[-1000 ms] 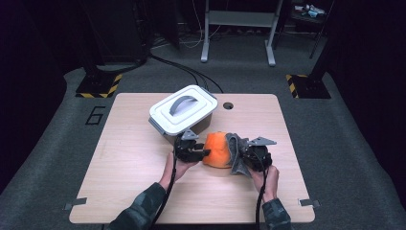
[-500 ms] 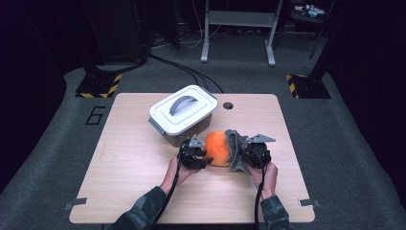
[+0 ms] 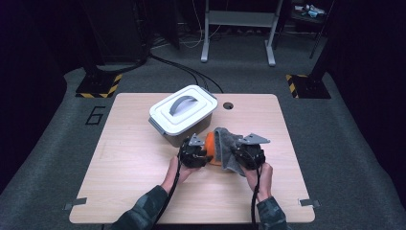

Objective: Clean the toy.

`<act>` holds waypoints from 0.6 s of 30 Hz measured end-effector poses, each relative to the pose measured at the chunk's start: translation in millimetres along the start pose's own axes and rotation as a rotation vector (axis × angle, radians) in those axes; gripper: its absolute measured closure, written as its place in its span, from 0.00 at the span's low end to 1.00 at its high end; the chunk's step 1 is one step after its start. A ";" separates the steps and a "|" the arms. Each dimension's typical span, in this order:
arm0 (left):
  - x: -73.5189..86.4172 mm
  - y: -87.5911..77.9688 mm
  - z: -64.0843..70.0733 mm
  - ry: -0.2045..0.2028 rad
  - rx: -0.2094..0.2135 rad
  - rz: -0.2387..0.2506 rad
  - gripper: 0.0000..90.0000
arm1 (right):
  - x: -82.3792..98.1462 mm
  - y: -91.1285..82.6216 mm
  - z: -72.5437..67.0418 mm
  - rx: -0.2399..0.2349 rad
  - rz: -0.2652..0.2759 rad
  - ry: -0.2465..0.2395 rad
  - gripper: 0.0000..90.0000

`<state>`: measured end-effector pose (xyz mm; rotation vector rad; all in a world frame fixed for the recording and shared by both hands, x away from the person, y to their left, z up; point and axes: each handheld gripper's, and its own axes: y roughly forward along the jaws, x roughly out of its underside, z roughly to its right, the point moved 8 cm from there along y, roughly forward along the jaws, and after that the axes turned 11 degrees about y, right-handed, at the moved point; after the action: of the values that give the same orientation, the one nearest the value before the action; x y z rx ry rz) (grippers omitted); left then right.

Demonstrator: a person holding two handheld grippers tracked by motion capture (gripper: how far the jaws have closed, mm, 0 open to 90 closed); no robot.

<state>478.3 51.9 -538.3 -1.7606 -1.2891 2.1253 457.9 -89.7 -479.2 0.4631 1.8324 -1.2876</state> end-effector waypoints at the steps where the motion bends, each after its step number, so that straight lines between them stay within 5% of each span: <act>1: -0.6 0.6 0.1 -0.008 -0.005 0.007 0.69 | 0.3 2.5 -4.7 -0.003 -0.008 -0.012 0.89; 5: -0.9 0.4 -1.1 -0.007 -0.003 0.009 0.69 | 6.4 15.4 -5.1 0.011 -0.045 -0.025 0.89; 11: -4.6 1.1 -1.2 0.007 0.001 0.000 0.69 | 9.3 13.0 5.7 0.017 -0.047 0.000 0.89; 18: -5.5 2.0 -2.1 -0.004 0.007 0.005 0.69 | 18.6 6.2 36.6 0.072 -0.040 0.060 0.89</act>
<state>482.7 48.7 -535.4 -1.7593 -1.2778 2.1344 466.4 -123.0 -502.4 0.5112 1.8576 -1.3842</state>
